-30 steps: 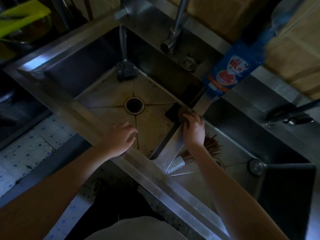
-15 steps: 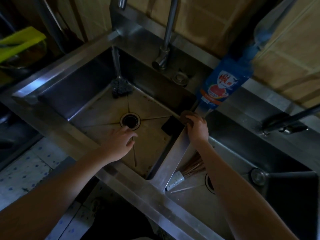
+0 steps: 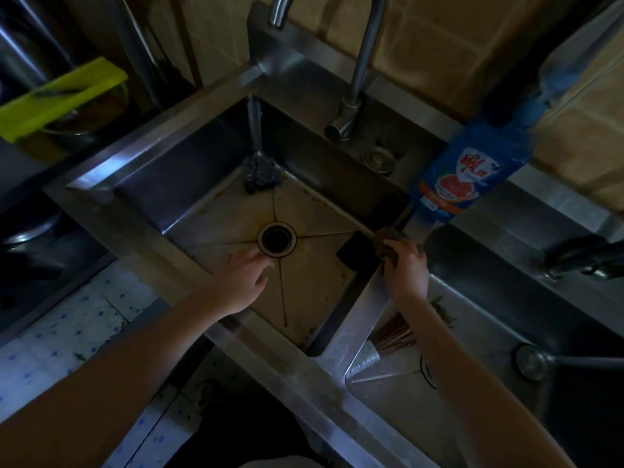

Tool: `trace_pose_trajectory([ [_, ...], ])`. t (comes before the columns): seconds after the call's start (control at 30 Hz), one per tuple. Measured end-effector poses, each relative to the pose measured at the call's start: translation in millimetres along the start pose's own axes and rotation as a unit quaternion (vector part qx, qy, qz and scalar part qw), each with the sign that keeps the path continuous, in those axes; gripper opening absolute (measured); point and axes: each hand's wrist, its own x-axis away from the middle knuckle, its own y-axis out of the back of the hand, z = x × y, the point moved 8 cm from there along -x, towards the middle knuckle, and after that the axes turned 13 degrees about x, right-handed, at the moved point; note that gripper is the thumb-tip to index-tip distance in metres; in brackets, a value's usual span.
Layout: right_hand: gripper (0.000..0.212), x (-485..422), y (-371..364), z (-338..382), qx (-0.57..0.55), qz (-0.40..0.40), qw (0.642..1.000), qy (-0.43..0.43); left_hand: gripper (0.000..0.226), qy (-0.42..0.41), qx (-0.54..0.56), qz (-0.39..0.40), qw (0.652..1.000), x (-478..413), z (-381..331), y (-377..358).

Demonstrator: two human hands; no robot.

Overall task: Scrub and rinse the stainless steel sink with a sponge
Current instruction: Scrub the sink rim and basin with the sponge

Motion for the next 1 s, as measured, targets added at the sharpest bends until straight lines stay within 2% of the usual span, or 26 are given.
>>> trace_pose_trajectory([
  [0.27,0.036,69,-19,26,0.032,0.003,0.999,0.044,0.032,0.022,-0.030,-0.031,0.999,25,29,1],
  [0.47,0.034,39,-9,20,0.022,0.007,0.998,0.056,0.031,0.055,-0.044,-0.032,0.997,35,45,2],
  [0.67,0.034,1,-1,12,0.004,0.020,0.999,0.031,0.017,0.067,-0.082,-0.060,0.993,44,54,8],
  [0.87,0.035,31,-11,25,0.041,0.021,0.997,0.054,0.019,0.056,-0.054,-0.033,0.996,46,61,5],
  [1.0,0.033,72,-20,48,0.070,0.024,0.993,0.088,0.021,0.038,-0.008,-0.064,0.997,48,60,15],
])
